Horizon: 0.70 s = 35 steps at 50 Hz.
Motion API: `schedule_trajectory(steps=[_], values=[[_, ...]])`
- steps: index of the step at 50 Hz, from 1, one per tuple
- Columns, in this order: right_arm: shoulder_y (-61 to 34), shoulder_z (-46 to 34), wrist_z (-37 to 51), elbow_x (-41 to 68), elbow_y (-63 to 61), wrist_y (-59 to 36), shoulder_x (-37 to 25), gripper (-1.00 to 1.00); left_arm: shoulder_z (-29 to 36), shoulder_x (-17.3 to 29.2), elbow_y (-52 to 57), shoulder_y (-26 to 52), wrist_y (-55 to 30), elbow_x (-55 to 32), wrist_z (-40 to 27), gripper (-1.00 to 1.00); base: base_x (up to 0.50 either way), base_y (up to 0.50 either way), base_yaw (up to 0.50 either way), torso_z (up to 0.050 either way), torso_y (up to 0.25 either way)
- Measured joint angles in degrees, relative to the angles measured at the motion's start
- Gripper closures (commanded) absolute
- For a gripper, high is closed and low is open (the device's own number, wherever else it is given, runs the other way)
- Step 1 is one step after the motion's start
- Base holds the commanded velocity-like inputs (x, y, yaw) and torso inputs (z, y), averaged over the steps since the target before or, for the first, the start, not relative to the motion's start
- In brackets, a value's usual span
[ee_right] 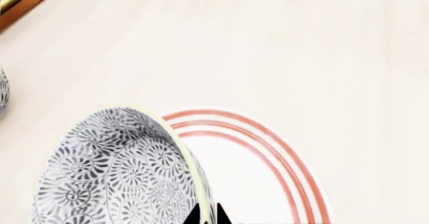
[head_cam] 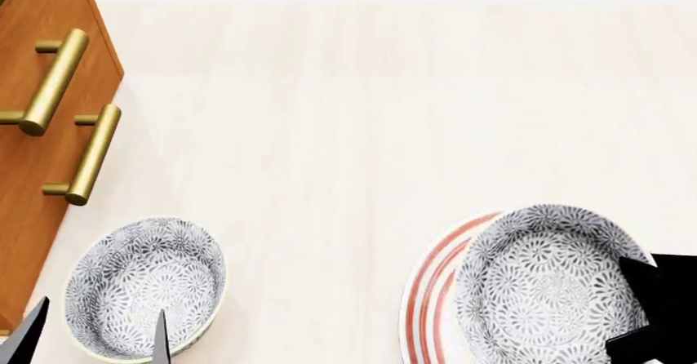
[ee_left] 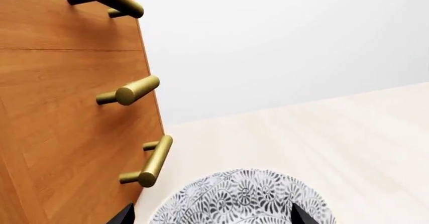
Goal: Pick up the bowl and put it in the front on the plate.
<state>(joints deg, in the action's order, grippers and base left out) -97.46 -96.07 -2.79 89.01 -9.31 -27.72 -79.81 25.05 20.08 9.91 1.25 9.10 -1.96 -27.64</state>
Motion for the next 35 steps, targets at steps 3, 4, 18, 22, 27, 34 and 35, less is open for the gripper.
schedule_trajectory(steps=[3,4,18,22,27,34,35], values=[[0.35,-0.16,0.22,-0.02,0.34,0.26,0.36,1.00,0.04,0.03,-0.04,0.03,0.03,-0.04,-0.02,-1.00,0.00,0.00,0.00,0.000,0.000],[0.45,-0.21,0.30,-0.04,0.44,0.32,0.48,1.00,0.05,0.03,-0.05,0.04,0.03,-0.05,-0.03,-1.00,0.00,0.00,0.00,0.000,0.000],[1.45,-0.73,1.49,-0.28,1.64,0.38,2.03,1.00,0.09,0.08,-0.37,0.18,0.04,-0.59,-0.12,-1.00,0.00,0.00,0.00,0.000,0.000],[1.65,-0.83,2.01,-0.29,2.06,0.31,2.47,1.00,0.08,0.07,-0.45,0.23,-0.04,-0.77,-0.16,-1.00,0.00,0.00,0.00,0.000,0.000],[1.84,-0.96,2.73,-0.38,2.57,-0.01,3.01,1.00,0.07,0.06,-0.53,0.30,-0.16,-1.00,-0.20,-1.00,0.00,0.00,0.00,0.000,0.000],[2.01,-1.22,3.44,-0.67,2.96,-0.75,3.60,1.00,0.08,0.08,-0.67,0.39,-0.24,-1.25,-0.26,-1.00,0.00,0.00,0.00,0.000,0.000],[2.06,-1.27,3.49,-0.74,2.98,-0.83,3.68,1.00,0.09,0.09,-0.70,0.40,-0.24,-1.27,-0.27,-1.00,0.00,0.00,0.00,0.000,0.000]])
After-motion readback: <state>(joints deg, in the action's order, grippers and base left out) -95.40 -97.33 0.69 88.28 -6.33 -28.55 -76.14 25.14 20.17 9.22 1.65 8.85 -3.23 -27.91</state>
